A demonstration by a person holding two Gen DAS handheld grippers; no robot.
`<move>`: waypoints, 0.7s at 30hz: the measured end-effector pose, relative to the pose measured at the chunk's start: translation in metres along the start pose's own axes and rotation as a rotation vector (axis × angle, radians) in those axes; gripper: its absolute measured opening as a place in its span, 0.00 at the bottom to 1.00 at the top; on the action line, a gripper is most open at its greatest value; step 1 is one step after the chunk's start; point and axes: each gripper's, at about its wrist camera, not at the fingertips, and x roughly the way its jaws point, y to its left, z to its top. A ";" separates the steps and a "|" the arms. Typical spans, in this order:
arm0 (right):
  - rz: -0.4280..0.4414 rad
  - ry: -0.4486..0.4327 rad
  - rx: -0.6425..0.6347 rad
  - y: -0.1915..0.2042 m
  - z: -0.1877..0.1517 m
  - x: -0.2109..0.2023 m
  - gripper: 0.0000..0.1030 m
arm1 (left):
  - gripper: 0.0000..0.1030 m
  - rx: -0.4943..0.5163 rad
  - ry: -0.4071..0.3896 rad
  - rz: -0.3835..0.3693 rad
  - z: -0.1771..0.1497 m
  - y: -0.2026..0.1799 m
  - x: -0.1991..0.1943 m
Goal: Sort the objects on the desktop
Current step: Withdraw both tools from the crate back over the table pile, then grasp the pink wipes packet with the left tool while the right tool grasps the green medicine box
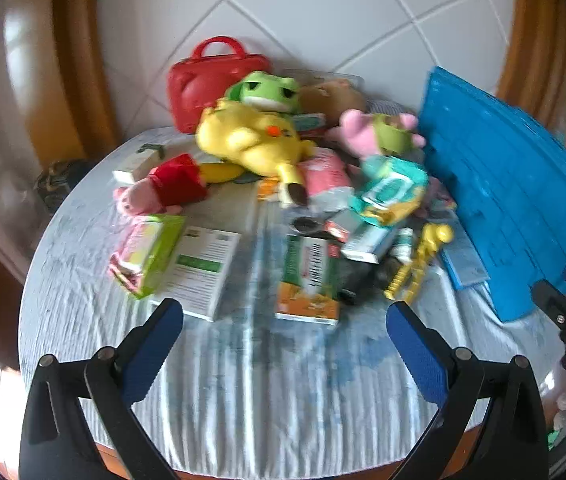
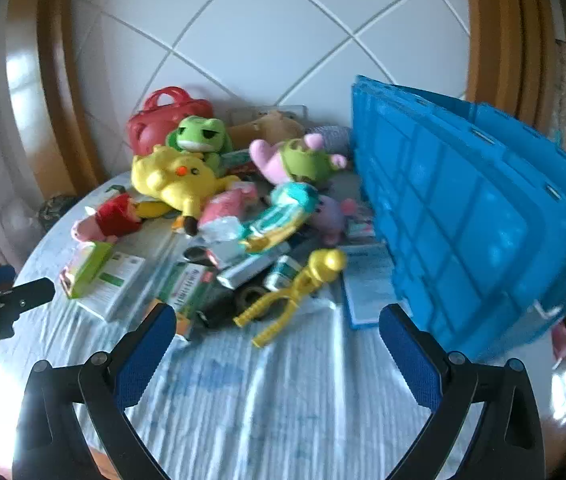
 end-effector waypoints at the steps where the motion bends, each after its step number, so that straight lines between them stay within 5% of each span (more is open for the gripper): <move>1: 0.001 -0.003 -0.005 0.005 0.003 0.002 1.00 | 1.00 -0.008 0.002 0.010 0.002 0.011 0.004; 12: 0.004 0.046 0.047 0.077 0.029 0.082 1.00 | 1.00 -0.068 0.089 0.105 0.023 0.151 0.084; 21: 0.032 0.168 0.000 0.141 0.031 0.155 1.00 | 1.00 -0.083 0.194 0.113 0.014 0.203 0.145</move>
